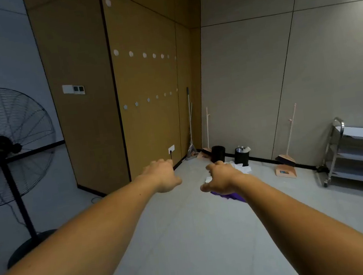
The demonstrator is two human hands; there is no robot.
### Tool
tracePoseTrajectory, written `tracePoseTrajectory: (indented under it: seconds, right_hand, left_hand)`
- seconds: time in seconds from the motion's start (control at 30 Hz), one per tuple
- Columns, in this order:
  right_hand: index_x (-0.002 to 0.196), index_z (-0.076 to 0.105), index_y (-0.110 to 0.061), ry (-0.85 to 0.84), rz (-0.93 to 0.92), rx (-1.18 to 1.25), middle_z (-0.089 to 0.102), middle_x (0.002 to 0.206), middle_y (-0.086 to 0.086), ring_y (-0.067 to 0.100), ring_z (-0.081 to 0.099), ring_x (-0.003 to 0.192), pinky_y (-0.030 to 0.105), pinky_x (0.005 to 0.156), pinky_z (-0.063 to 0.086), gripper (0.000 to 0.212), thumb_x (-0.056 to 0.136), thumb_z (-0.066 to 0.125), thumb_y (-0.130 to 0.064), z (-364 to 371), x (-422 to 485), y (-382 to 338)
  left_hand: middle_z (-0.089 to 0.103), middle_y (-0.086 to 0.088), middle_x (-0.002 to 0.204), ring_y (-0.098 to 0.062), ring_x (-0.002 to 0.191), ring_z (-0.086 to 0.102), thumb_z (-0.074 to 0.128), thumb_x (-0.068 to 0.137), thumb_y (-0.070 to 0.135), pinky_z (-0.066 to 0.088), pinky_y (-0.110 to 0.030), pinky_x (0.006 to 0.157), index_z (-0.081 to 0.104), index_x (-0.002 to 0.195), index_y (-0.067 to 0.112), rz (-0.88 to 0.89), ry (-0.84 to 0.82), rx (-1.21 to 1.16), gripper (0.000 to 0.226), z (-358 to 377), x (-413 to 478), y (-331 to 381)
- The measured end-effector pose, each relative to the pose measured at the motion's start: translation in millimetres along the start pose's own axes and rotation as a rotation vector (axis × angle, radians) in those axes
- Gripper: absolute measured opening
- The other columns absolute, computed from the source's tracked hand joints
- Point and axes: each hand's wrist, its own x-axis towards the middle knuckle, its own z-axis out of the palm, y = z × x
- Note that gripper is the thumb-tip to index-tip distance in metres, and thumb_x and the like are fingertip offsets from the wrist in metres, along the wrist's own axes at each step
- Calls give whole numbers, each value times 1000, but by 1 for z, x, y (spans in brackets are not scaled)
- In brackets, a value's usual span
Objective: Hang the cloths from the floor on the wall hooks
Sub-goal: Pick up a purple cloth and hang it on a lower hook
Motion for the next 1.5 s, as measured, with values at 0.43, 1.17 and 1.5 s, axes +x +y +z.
tracePoseTrajectory:
  seconds: [0.43, 1.17, 1.5]
  right_hand:
    - [147, 32, -20, -16, 58, 26, 36, 149, 9, 32, 39, 132, 47, 107, 40, 80, 82, 64, -55, 14, 175, 31]
    - [150, 26, -20, -52, 3, 19, 24, 156, 10, 35, 29, 139, 48, 110, 33, 85, 82, 63, -56, -9, 535, 164]
    - [152, 21, -24, -35, 22, 35, 28, 152, 10, 35, 30, 137, 52, 109, 35, 85, 84, 63, -53, -24, 710, 174]
  left_hand:
    - [41, -9, 143, -30, 126, 41, 51, 89, 46, 42, -43, 99, 34, 143, 15, 41, -85, 29, 65, 25, 180, -29]
    - [44, -7, 139, -28, 120, 47, 53, 87, 45, 46, -43, 96, 40, 139, 16, -21, -68, -11, 61, 68, 552, -19]
    - [52, -5, 114, -25, 98, 52, 52, 87, 40, 47, -37, 79, 50, 116, 17, 41, -71, -20, 37, 65, 732, -54]
